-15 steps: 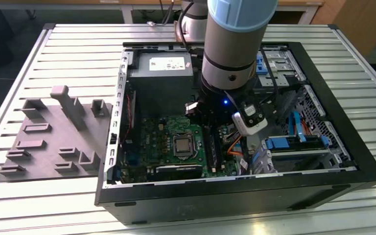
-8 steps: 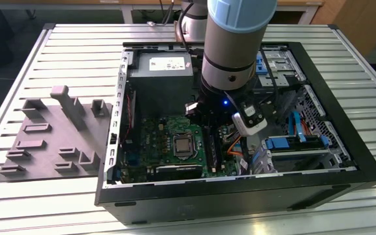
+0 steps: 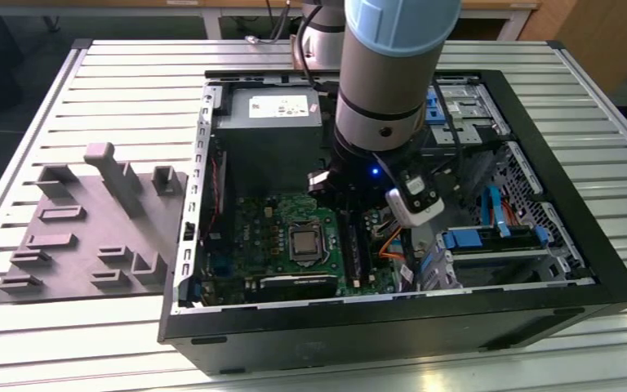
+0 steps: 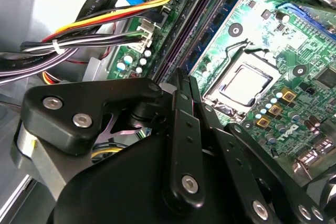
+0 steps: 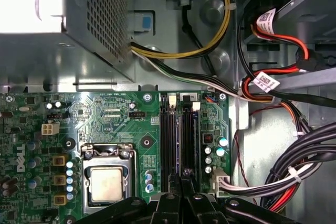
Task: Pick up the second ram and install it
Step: 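Insert the second ram into the second slot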
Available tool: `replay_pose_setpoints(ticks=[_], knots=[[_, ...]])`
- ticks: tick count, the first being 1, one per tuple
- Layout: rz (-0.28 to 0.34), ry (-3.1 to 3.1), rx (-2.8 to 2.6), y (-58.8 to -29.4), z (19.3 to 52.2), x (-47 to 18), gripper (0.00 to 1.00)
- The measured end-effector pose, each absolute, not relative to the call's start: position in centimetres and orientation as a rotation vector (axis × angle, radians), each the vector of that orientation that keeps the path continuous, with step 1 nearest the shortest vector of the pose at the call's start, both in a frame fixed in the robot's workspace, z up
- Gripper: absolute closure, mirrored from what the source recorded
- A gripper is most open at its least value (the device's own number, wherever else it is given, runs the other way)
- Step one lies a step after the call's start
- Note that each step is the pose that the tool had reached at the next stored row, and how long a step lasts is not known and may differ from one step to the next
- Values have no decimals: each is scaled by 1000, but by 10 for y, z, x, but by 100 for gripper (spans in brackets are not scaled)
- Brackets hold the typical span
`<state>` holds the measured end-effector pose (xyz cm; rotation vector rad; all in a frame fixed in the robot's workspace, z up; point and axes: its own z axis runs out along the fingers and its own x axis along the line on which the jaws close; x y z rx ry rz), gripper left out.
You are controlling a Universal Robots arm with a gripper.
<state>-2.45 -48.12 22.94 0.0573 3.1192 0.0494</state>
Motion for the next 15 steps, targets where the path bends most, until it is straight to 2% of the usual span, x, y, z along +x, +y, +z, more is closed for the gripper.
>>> replay_pose_setpoints(ticks=[15], knots=[[49,3119,57,-479,228,-26,88]])
